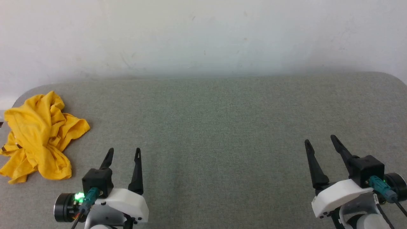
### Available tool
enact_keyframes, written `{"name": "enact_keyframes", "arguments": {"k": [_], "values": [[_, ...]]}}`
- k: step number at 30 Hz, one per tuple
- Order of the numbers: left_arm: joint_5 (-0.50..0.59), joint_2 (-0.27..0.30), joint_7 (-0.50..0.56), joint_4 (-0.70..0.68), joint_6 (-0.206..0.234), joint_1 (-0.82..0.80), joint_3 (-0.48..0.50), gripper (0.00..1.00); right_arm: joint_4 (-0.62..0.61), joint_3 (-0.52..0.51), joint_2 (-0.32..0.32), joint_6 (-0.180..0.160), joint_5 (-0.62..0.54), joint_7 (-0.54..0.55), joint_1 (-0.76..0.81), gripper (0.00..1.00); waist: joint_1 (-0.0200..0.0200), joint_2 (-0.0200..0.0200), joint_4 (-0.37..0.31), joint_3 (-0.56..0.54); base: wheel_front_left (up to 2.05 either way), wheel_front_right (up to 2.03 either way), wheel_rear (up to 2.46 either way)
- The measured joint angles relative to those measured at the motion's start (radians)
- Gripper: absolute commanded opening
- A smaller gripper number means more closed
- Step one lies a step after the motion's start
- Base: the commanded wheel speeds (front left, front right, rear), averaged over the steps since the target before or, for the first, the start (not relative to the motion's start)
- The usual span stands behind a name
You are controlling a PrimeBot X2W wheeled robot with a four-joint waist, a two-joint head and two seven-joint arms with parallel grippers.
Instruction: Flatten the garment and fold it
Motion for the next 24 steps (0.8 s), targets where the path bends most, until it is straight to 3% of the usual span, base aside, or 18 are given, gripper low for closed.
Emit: {"name": "enact_keyframes", "arguments": {"k": [24], "values": [[-0.039,0.0,-0.05,0.007,0.017,0.007,-0.004,1.0,0.0,0.005,0.0,0.0,0.017,-0.046,0.003,1.0,0.0,0.0,0.079,-0.002,0.0,0.0,0.0]]}}
